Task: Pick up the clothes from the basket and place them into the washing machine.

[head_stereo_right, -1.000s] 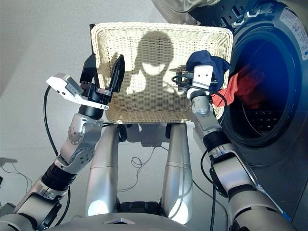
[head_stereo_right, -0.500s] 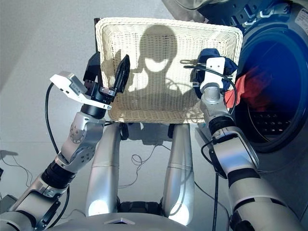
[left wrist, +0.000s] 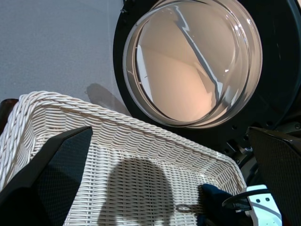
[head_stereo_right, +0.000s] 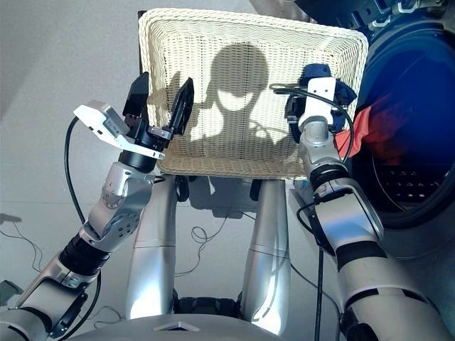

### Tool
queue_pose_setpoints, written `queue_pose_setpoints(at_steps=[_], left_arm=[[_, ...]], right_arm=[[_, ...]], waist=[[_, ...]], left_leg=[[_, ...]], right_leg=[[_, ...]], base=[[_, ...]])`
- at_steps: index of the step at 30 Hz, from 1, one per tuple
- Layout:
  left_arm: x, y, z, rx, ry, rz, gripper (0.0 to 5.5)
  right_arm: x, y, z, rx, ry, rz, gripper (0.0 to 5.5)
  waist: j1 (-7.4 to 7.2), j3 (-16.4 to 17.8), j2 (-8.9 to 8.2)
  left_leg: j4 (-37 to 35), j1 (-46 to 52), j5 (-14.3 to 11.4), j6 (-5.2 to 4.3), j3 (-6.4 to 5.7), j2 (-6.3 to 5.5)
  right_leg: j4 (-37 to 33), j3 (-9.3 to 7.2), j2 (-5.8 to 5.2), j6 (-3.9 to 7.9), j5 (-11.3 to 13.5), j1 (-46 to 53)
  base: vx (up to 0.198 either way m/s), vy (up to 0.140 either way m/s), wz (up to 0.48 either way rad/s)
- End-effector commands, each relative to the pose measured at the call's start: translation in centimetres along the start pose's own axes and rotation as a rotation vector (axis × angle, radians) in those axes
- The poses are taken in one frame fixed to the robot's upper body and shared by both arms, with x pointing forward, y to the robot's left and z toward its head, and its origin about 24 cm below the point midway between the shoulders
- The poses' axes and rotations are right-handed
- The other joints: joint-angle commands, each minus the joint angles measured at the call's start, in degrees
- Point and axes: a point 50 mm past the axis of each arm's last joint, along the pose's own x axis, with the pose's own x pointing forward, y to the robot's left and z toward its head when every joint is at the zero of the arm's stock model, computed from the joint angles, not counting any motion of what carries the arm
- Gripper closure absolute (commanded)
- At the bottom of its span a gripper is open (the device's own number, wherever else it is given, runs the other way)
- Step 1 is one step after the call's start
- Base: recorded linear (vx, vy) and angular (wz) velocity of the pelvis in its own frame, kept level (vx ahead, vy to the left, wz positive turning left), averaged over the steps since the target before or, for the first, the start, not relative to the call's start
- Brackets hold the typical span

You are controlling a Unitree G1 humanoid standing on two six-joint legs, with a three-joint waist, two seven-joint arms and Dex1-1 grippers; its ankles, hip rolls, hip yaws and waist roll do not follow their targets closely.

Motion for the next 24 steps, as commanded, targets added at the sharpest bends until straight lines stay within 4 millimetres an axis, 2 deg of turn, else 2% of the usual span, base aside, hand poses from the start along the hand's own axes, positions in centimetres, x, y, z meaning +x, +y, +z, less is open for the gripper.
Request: queue_pose_setpoints(at_steps=[1, 7, 10, 15, 18, 23, 24], left_arm=[[0.2, -2.2, 2.8, -0.027, -0.15, -0.081, 0.0], [0.3, -2.0, 3.0, -0.033, -0.16, -0.071, 0.0], [0.2, -1.8, 3.2, -0.036, -0.167, -0.063, 0.0], [-0.4, -1.0, 3.3, -0.021, -0.166, -0.025, 0.0], [-0.6, -0.9, 3.2, -0.013, -0.165, -0.017, 0.0], [-0.6, -0.7, 3.7, 0.021, -0.19, -0.001, 0.0], [-0.7, -0.8, 3.7, 0.021, -0.193, 0.0, 0.0]], right_arm=[[-0.6, -0.1, -2.1, 0.028, 0.076, 0.003, 5.5], [-0.9, 0.9, -1.7, 0.152, 0.033, 0.024, 5.5], [-1.5, 1.1, -2.1, 0.353, 0.007, 0.015, 5.5], [-3.5, 1.7, -1.8, 0.453, -0.105, 0.083, 5.5], [-4.5, 1.0, -1.9, 0.436, -0.162, 0.085, 5.5], [-5.4, -0.9, -0.7, 0.484, -0.273, -0.075, 5.5], [-5.9, -1.2, -1.0, 0.507, -0.277, -0.105, 5.5]], waist=[[0.28, -0.93, 3.67], [-0.14, -0.93, 3.03], [-0.72, -0.93, 2.55], [-1.82, -0.93, 1.35], [-2.19, -0.93, 1.03], [-2.9, -0.93, 0.98], [-3.17, -0.93, 0.94]], left_leg=[[2.36, 0.67, -1.64, -2.5, -1.12, 2.9], [1.55, 1.24, -1.35, -2.5, -1.18, 2.8], [1.31, 1.62, -1.33, -2.42, -1.17, 2.66], [0.7, 1.76, -1.1, -2.47, -1.14, 2.68], [0.24, 1.89, -0.86, -2.36, -1.01, 2.78], [-0.42, 2.63, -1.0, -2.08, -0.4, 2.95], [-0.45, 2.82, -1.05, -2.03, -0.36, 2.91]], right_leg=[[-3.36, -2.53, 0.08, 2.54, 1.13, 2.44], [-4.26, -2.51, 0.24, 2.17, 1.28, 3.16], [-4.22, -2.4, 0.25, 2.15, 1.24, 3.3], [-4.8, -2.45, 0.11, 2.14, 1.53, 3.47], [-5.02, -2.35, 0.14, 2.2, 1.98, 3.38], [-5.93, -1.8, 0.33, 2.19, 2.2, 3.88], [-5.83, -1.67, 0.39, 2.2, 2.08, 3.93]], base=[[0.0, 0.0, 0.0], [0.0, 0.0, 0.0], [0.0, 0.0, 0.0], [0.0, 0.0, 0.0], [0.0, 0.0, 0.0], [0.0, 0.0, 0.0], [0.0, 0.0, 0.0]])
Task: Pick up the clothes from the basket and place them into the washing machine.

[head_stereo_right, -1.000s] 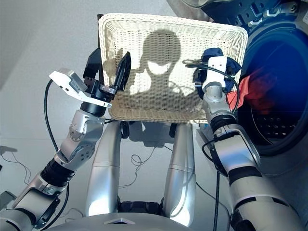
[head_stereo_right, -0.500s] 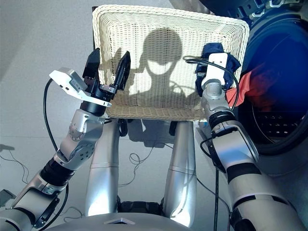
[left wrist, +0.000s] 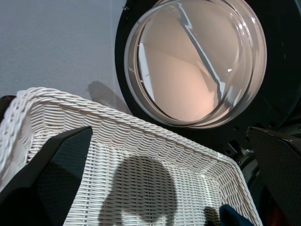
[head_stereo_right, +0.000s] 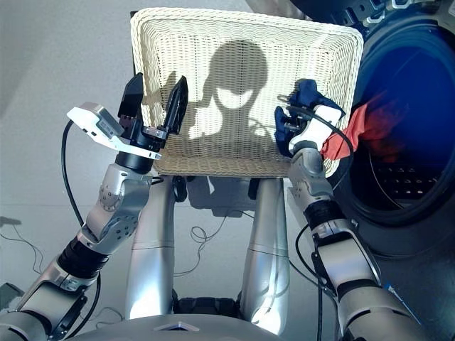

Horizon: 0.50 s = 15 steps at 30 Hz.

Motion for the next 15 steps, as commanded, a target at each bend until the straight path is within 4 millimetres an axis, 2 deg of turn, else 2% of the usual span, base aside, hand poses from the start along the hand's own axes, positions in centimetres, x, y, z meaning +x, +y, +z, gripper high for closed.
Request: queue_pose_setpoints(at_steps=[1, 5, 9, 12, 15], left_arm=[[-0.2, -1.2, 3.2, 0.025, -0.174, -0.043, 0.0], [-0.1, -1.2, 3.2, 0.041, -0.181, -0.031, 0.0], [0.0, -1.3, 3.5, 0.054, -0.199, -0.027, 0.0], [0.0, -1.3, 3.8, 0.058, -0.216, -0.027, 0.0], [0.0, -1.5, 4.0, 0.052, -0.224, -0.038, 0.0]], right_arm=[[-1.0, -0.6, 2.9, 0.071, -0.214, -0.081, 5.5], [-2.1, -2.3, 2.2, 0.038, -0.228, -0.233, 5.5], [-2.0, -4.7, 2.1, -0.063, -0.23, -0.409, 5.5], [-1.3, -7.1, 3.1, -0.156, -0.246, -0.548, 5.5], [0.1, -9.1, 5.6, -0.22, -0.285, -0.647, 5.5]], waist=[[-1.38, -0.93, 1.01], [-1.96, -0.93, 1.27], [-1.94, -0.93, 1.55], [-1.66, -0.93, 1.73], [-1.15, -0.93, 2.0]], left_leg=[[-0.04, 2.78, -1.07, -1.97, -0.47, 2.51], [0.08, 3.0, -1.38, -1.81, -0.33, 2.36], [0.23, 3.1, -1.67, -1.74, -0.33, 2.35], [0.39, 3.23, -1.78, -1.74, -0.51, 2.3], [0.54, 3.35, -1.91, -1.78, -0.59, 2.24]], right_leg=[[-5.42, -1.51, 0.16, 2.48, 2.19, 4.11], [-5.11, -1.17, 0.24, 2.55, 1.84, 4.21], [-5.13, -1.2, 0.18, 2.56, 1.69, 4.46], [-5.0, -1.23, 0.12, 2.67, 1.6, 4.64], [-4.94, -1.27, 0.2, 2.73, 1.59, 4.87]], base=[[0.0, 0.0, 0.0], [0.0, 0.0, 0.0], [0.0, 0.0, 0.0], [0.0, 0.0, 0.0], [0.0, 0.0, 0.0]])
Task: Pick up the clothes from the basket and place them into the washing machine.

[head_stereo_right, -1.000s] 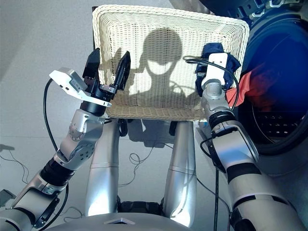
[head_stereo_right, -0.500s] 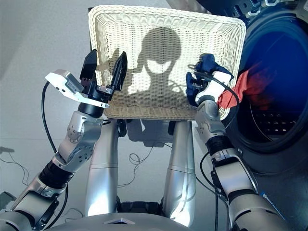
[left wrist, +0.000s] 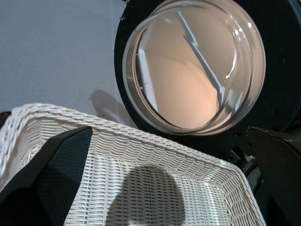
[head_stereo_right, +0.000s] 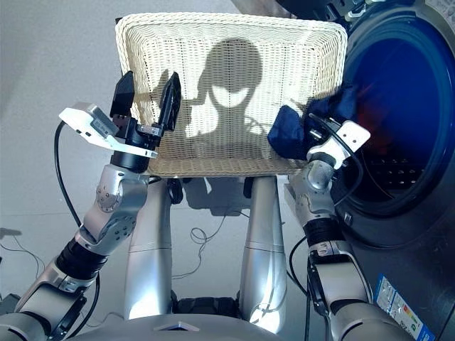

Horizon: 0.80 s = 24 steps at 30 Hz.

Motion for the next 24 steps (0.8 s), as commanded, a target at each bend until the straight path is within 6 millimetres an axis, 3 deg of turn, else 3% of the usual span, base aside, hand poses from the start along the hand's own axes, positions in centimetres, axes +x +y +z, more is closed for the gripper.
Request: queue_pose_setpoints(at_steps=[1, 5, 10, 15, 19, 24], left_arm=[[0.0, -1.4, 3.4, -0.01, -0.191, -0.076, 0.0], [0.0, -1.6, 3.5, -0.021, -0.187, -0.094, 0.0], [0.0, -1.8, 3.5, -0.008, -0.169, -0.127, 0.0], [-0.1, -1.8, 3.4, -0.001, -0.158, -0.143, 0.0], [-0.1, -1.7, 3.6, 0.009, -0.162, -0.15, 0.0], [-0.1, -1.6, 3.8, 0.015, -0.165, -0.149, 0.0]], right_arm=[[4.3, -4.1, 4.9, -0.063, -0.18, -0.21, 5.5], [7.4, -6.6, 8.2, -0.057, -0.206, -0.332, 5.5], [9.9, -11.2, 10.3, -0.125, -0.132, -0.442, 5.5], [10.7, -13.6, 12.2, -0.134, -0.126, -0.488, 5.5], [11.1, -15.5, 15.0, -0.075, -0.169, -0.561, 5.5], [11.2, -16.5, 16.8, -0.052, -0.193, -0.602, 5.5]], waist=[[0.34, -0.94, 2.08], [1.11, -0.94, 2.17], [1.73, -0.94, 2.4], [1.88, -0.94, 2.55], [1.84, -0.94, 2.66], [1.7, -0.94, 2.75]], left_leg=[[0.66, 2.38, -1.8, -1.71, -0.74, 1.95], [0.5, 2.5, -1.59, -1.88, -0.99, 1.84], [0.47, 2.63, -1.45, -2.3, -1.1, 1.87], [0.58, 2.55, -1.41, -2.45, -1.04, 1.95], [0.42, 2.72, -1.24, -2.55, -1.16, 1.82], [0.55, 2.81, -1.28, -2.62, -1.06, 1.87]], right_leg=[[-4.63, -1.33, -0.05, 2.94, 1.41, 3.85], [-4.58, -1.54, -0.46, 3.02, 1.52, 4.05], [-4.82, -1.71, -0.73, 3.19, 1.67, 4.51], [-4.75, -1.66, -0.89, 3.32, 1.77, 4.51], [-4.76, -1.61, -1.08, 3.37, 1.92, 4.67], [-4.77, -1.41, -1.06, 3.39, 2.1, 4.71]], base=[[0.0, 0.0, 0.0], [0.0, 0.0, 0.0], [0.0, 0.0, 0.0], [0.0, 0.0, 0.0], [0.0, 0.0, 0.0], [0.0, 0.0, 0.0]])
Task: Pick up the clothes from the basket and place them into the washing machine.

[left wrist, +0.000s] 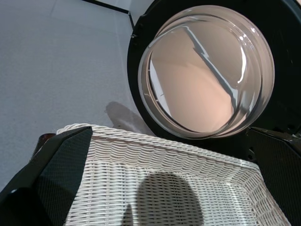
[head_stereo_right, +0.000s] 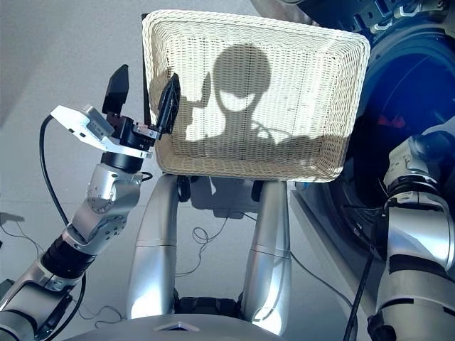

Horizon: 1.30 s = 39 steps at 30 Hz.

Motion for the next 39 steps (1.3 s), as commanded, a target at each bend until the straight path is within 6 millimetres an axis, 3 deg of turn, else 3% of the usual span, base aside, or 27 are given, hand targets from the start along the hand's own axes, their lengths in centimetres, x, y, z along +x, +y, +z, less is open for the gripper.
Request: queue_pose_setpoints(at_steps=[1, 6, 7, 11, 16, 20, 23, 24, 25, 29, 33, 36, 39], left_arm=[[0.1, -1.7, 3.3, -0.061, -0.187, -0.072, 0.0], [0.3, -1.7, 3.3, -0.058, -0.191, -0.074, 0.0], [0.2, -1.7, 3.3, -0.059, -0.187, -0.072, 0.0], [0.3, -1.7, 3.3, -0.057, -0.185, -0.074, 0.0], [0.3, -1.6, 3.3, -0.061, -0.188, -0.061, 0.0], [0.2, -1.5, 3.2, -0.064, -0.188, -0.05, 0.0], [0.3, -1.4, 3.4, -0.071, -0.202, -0.035, 0.0], [0.3, -1.3, 3.4, -0.068, -0.204, -0.036, 0.0], [0.3, -1.2, 3.4, -0.069, -0.21, -0.021, 0.0], [0.2, -0.8, 3.0, -0.079, -0.209, 0.017, 0.0], [0.2, -0.7, 2.9, -0.103, -0.212, 0.021, 0.0], [0.0, -0.6, 2.9, -0.11, -0.207, 0.024, 0.0], [-0.3, -0.4, 2.7, -0.11, -0.193, 0.021, 0.0]], right_arm=[[3.4, -5.1, 8.1, 0.016, -0.228, -0.154, 5.5], [3.3, -4.5, 8.5, 0.042, -0.229, -0.127, 5.5], [3.3, -4.5, 8.3, 0.044, -0.222, -0.128, 0.0], [3.4, -4.7, 7.1, 0.002, -0.172, -0.14, 0.0], [2.7, -3.1, 6.9, 0.074, -0.172, -0.071, 0.0], [1.4, -0.6, 6.4, 0.144, -0.202, 0.013, 0.0], [-0.9, 2.2, 5.9, 0.239, -0.246, 0.139, 0.0], [-1.0, 2.2, 5.9, 0.242, -0.247, 0.138, 0.0], [-3.0, 3.9, 5.8, 0.286, -0.304, 0.217, 0.0], [-7.3, 6.0, 5.6, 0.388, -0.396, 0.352, 0.0], [-12.7, 7.0, 3.9, 0.617, -0.36, 0.525, 0.0], [-16.4, 7.1, 2.1, 0.678, -0.313, 0.701, 0.0], [-19.7, 7.3, 0.2, 0.63, -0.263, 0.922, 0.0]], waist=[[-1.77, -0.94, 1.64], [-1.86, -0.94, 1.67], [-1.89, -0.94, 1.72], [-1.57, -0.94, 2.04], [-1.72, -0.94, 2.05], [-1.82, -0.94, 2.13], [-2.16, -0.94, 2.11], [-2.18, -0.94, 2.02], [-2.4, -0.94, 2.03], [-2.73, -0.94, 1.9], [-3.2, -0.94, 1.7], [-3.68, -0.94, 1.45], [-3.92, -0.94, 1.23]], left_leg=[[-0.14, 3.27, -1.37, -3.18, -1.06, 2.79], [-0.99, 3.11, -0.5, -3.11, -0.99, 2.64], [-0.94, 3.54, -1.04, -3.17, -1.04, 2.63], [-2.05, 3.94, -0.53, -3.19, -0.88, 2.39], [-2.68, 3.94, 0.17, -2.94, -0.76, 2.19], [-2.62, 4.4, -0.51, -2.88, -0.56, 2.17], [-3.07, 4.22, -0.22, -2.73, -0.51, 2.14], [-3.38, 3.9, 0.44, -2.65, -0.49, 2.09], [-3.81, 3.9, 0.67, -2.54, -0.37, 2.03], [-4.43, 4.8, 0.49, -2.48, -0.03, 2.16], [-5.32, 5.87, 0.82, -2.16, -0.01, 2.07], [-5.93, 6.57, 1.17, -2.06, 0.03, 1.95], [-6.59, 6.99, 1.7, -2.18, 0.43, 1.98]], right_leg=[[-4.9, -1.32, -0.02, 2.65, 1.84, 4.65], [-5.89, -1.24, -0.2, 2.58, 2.83, 4.54], [-5.75, -1.27, -0.3, 2.61, 2.33, 4.98], [-6.66, -1.27, -0.34, 2.69, 2.76, 5.4], [-7.17, -0.92, -0.07, 2.55, 3.44, 5.32], [-7.2, -0.76, 0.06, 2.53, 2.92, 5.71], [-7.62, -0.58, 0.21, 2.47, 3.13, 5.55], [-7.99, -0.57, 0.2, 2.43, 3.79, 5.26], [-8.41, -0.35, 0.42, 2.43, 4.01, 5.17], [-8.72, -0.29, 0.64, 2.44, 3.61, 5.76], [-9.66, -0.36, 0.87, 2.34, 3.69, 6.79], [-10.14, -0.26, 0.97, 2.36, 4.02, 7.27], [-10.83, -0.21, 1.07, 2.4, 4.59, 7.75]], base=[[0.0, 0.0, 0.0], [0.0, 0.0, 0.0], [0.0, 0.0, 0.0], [0.0, 0.0, 0.0], [0.0, 0.0, 0.0], [0.0, 0.0, 0.0], [0.0, 0.0, 0.0], [0.0, 0.0, 0.0], [0.0, 0.0, 0.0], [0.0, 0.0, 0.0], [0.0, 0.0, 0.0], [0.0, 0.0, 0.0], [0.0, 0.0, 0.0]])
